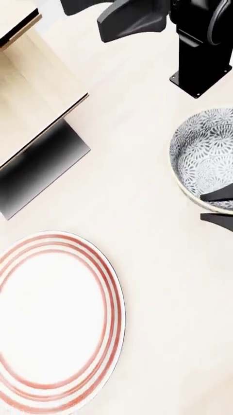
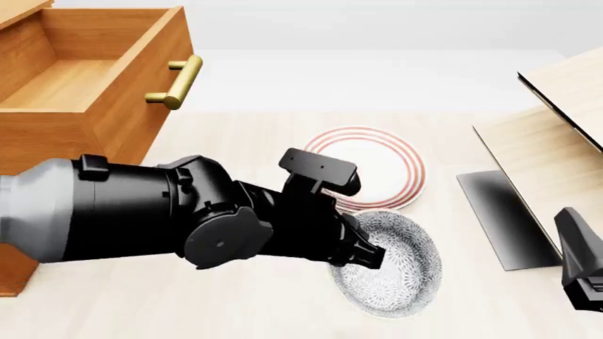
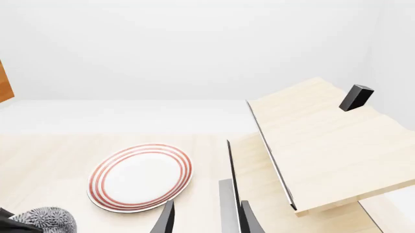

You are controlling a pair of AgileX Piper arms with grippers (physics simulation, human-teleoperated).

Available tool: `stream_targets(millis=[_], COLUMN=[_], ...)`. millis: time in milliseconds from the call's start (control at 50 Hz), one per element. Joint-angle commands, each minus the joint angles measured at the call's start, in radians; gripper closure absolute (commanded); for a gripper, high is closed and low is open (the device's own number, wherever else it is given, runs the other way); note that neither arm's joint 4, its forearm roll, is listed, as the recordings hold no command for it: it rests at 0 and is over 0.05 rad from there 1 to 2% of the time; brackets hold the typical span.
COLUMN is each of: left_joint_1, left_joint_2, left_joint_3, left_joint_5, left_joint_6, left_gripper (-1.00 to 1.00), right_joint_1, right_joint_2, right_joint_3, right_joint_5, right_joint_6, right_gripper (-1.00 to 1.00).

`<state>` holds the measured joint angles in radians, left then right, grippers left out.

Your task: Open the top drawer of the cabinet and put the bowl in it.

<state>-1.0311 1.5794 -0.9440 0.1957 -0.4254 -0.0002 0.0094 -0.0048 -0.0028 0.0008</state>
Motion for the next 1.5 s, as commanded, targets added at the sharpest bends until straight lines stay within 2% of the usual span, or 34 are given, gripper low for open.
stream_targets(millis=[20,500,640,780,960,1300,1500], left_joint_1=[0.025,0.16,0.18,0.206,0.259,0.309,0.347], left_joint_2=[-0.021,-0.118,-0.125,-0.134,-0.146,-0.097,-0.067], left_joint_3=[-0.071,-0.198,-0.218,-0.238,-0.322,-0.429,-0.527], left_joint_5=[0.091,0.324,0.345,0.373,0.461,0.529,0.585], left_joint_6=[0.019,0.151,0.141,0.163,0.211,0.22,0.223], left_gripper=[1.0,1.0,1.0,1.0,1.0,1.0,1.0], right_joint_1=[0.0,0.0,0.0,0.0,0.0,0.0,0.0], right_joint_2=[-0.001,-0.001,-0.001,-0.001,-0.001,-0.001,-0.001], right_joint_3=[0.001,0.001,0.001,0.001,0.001,0.001,0.001], right_joint_5=[0.0,0.0,0.0,0.0,0.0,0.0,0.0], right_joint_6=[0.0,0.0,0.0,0.0,0.0,0.0,0.0], right_gripper=[-1.0,-1.0,-1.0,-1.0,-1.0,-1.0,-1.0])
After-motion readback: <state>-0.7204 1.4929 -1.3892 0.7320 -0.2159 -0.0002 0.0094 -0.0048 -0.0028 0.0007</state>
